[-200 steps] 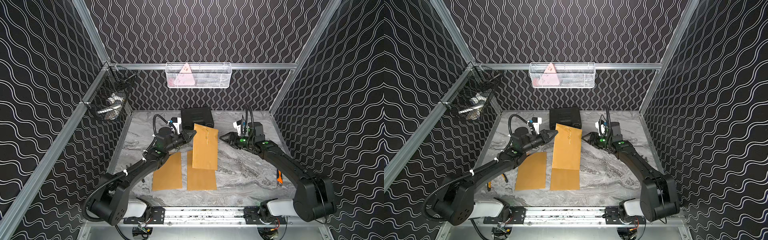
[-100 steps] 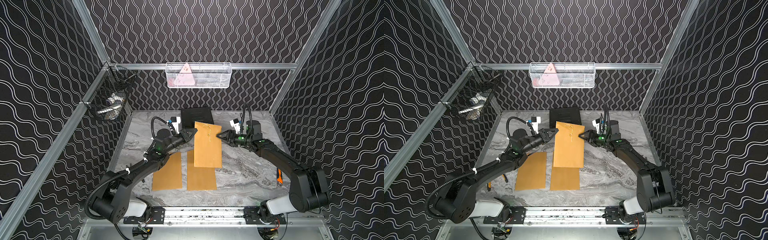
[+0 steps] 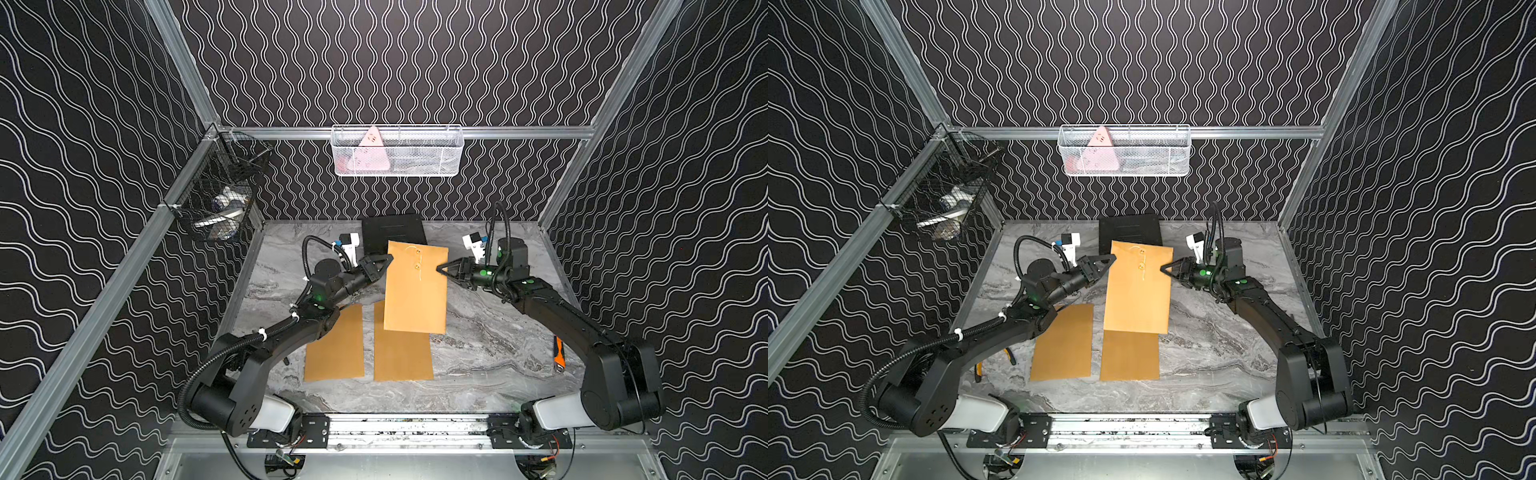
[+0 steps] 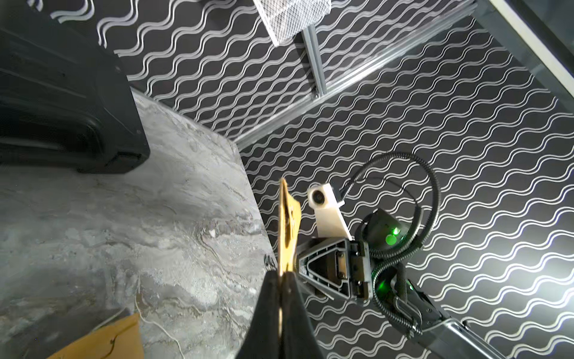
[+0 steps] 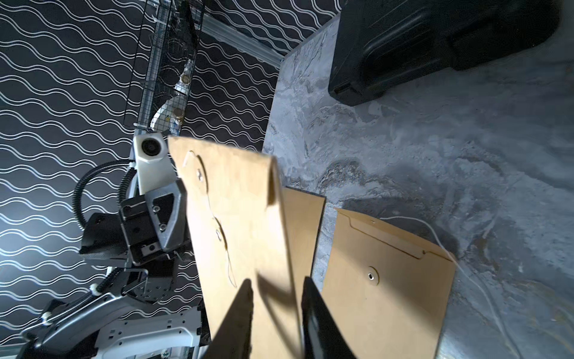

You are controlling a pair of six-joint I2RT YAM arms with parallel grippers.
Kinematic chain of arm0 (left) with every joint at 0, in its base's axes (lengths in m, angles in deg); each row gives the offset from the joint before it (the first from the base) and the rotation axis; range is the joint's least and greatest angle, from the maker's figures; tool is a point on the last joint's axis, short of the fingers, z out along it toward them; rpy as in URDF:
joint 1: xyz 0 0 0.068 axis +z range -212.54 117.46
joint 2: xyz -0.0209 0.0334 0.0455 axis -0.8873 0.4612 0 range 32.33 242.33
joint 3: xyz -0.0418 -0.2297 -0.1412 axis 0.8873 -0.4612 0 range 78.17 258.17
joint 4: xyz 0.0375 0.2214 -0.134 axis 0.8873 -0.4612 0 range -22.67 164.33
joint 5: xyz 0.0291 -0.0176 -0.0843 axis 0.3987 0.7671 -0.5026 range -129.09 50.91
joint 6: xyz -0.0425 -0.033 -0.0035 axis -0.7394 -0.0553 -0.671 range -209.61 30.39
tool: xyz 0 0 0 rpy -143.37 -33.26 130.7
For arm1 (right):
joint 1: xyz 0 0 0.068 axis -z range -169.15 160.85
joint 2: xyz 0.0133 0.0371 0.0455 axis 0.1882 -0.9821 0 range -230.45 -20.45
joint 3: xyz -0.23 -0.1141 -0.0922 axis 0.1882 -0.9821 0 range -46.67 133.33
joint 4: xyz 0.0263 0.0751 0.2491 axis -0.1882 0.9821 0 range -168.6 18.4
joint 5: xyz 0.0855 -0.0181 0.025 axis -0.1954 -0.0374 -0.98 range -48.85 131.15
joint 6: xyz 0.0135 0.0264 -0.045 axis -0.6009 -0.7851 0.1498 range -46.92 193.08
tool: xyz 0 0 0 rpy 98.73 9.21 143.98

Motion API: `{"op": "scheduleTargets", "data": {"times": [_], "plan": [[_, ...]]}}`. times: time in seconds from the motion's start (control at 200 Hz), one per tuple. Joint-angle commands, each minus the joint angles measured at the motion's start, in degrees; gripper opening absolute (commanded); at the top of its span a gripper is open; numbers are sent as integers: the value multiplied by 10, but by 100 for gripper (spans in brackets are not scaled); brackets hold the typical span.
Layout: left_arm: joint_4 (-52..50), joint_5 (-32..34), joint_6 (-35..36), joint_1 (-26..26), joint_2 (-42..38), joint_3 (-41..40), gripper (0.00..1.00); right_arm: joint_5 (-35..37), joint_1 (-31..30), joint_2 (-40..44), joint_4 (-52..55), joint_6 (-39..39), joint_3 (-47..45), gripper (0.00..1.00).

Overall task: Open the file bag
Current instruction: Pick up the file bag from the center of the board.

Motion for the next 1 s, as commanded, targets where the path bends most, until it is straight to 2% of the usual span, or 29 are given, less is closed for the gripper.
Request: {"op": "scheduleTargets", "data": {"times": [0.0, 0.14, 0.34, 0.455, 0.881, 0.996], "plan": [[-4, -28, 3, 0, 2, 6, 0, -41, -2, 5, -37, 2, 9, 19], [-21, -29, 16, 0, -2, 8, 0, -46, -2, 4, -41, 2, 10, 9], [-31, -43, 25, -1, -5, 15, 14, -51, -2, 7, -39, 6, 14, 2], [-32, -55, 27, -1, -1, 21, 18, -54, -3, 8, -35, 10, 20, 1], [-8, -69, 8, -3, 15, 35, 18, -50, -18, -13, -33, 14, 39, 0], [-7, -70, 7, -3, 14, 39, 13, -45, -23, -18, -34, 16, 40, 0]]}}
